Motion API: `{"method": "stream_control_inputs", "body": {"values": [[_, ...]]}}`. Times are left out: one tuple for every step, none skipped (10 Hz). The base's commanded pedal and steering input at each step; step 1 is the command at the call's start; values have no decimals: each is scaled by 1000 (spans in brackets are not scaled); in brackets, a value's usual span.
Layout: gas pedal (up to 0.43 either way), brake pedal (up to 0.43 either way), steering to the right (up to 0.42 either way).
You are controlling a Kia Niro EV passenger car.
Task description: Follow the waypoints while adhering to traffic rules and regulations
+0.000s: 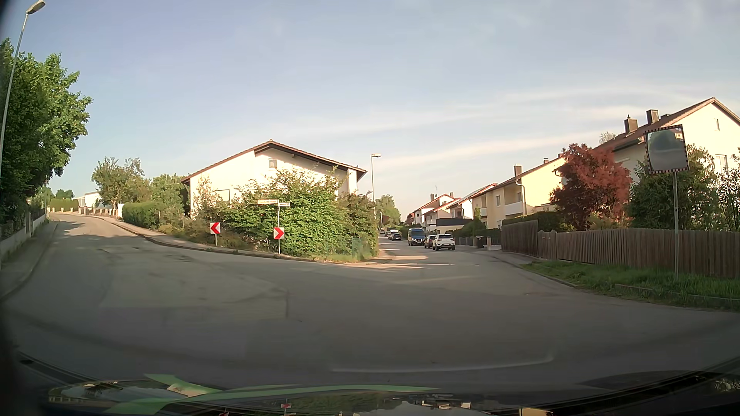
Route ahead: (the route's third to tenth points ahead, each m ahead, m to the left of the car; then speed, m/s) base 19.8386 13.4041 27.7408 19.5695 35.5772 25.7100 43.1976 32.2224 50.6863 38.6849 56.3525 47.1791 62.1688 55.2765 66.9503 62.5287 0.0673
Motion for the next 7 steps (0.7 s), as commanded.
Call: {"method": "stream_control_inputs", "body": {"values": [[0,98,-155],[0,91,-155],[0,79,-155],[0,67,-155],[0,43,-155],[0,30,-155],[0,12,-154]]}}
